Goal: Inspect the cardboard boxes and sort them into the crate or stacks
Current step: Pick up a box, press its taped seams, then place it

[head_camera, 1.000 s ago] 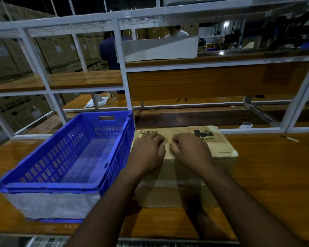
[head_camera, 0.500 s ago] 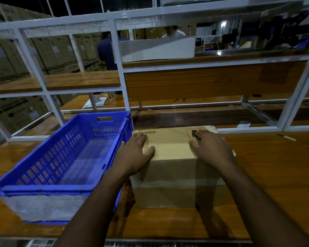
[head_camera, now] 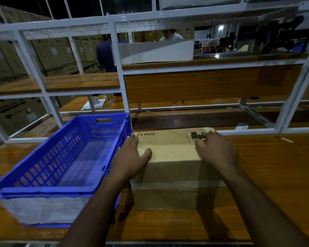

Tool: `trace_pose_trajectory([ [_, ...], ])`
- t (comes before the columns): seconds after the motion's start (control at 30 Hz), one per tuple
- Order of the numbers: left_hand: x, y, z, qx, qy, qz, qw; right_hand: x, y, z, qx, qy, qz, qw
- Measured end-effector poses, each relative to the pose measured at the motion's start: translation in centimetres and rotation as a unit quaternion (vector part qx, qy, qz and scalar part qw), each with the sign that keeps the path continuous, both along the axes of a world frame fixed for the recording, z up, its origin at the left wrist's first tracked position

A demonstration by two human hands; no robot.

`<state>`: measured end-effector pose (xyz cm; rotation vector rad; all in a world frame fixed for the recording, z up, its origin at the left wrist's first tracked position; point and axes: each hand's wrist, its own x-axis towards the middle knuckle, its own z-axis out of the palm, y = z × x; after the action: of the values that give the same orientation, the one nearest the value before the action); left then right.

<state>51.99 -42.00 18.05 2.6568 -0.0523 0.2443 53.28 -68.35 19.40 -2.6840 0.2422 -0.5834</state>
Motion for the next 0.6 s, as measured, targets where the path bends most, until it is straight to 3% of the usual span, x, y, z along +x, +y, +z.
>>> trace_pose_trajectory([
  [0.2, -0.4, -0.1, 0.3, -0.074, 0.016, 0.011, 0.997, 0.6, -1.0, -0.5, 0.03, 0.004, -0.025, 0.999],
  [0.33, -1.9, -0.3, -0.1, -0.116, -0.026, 0.018, 0.993, -0.1, -1.1, -1.0, 0.063, 0.008, -0.038, 0.997],
  [0.47, -3.3, -0.3, -0.7, -0.142, -0.078, -0.003, 0.987, -1.8, -1.4, -1.3, 0.081, -0.045, -0.023, 0.995],
  [0.6, -4.5, -0.2, -1.9, -0.177, -0.154, -0.022, 0.972, -3.7, -1.6, -2.3, 0.173, -0.118, -0.026, 0.978],
])
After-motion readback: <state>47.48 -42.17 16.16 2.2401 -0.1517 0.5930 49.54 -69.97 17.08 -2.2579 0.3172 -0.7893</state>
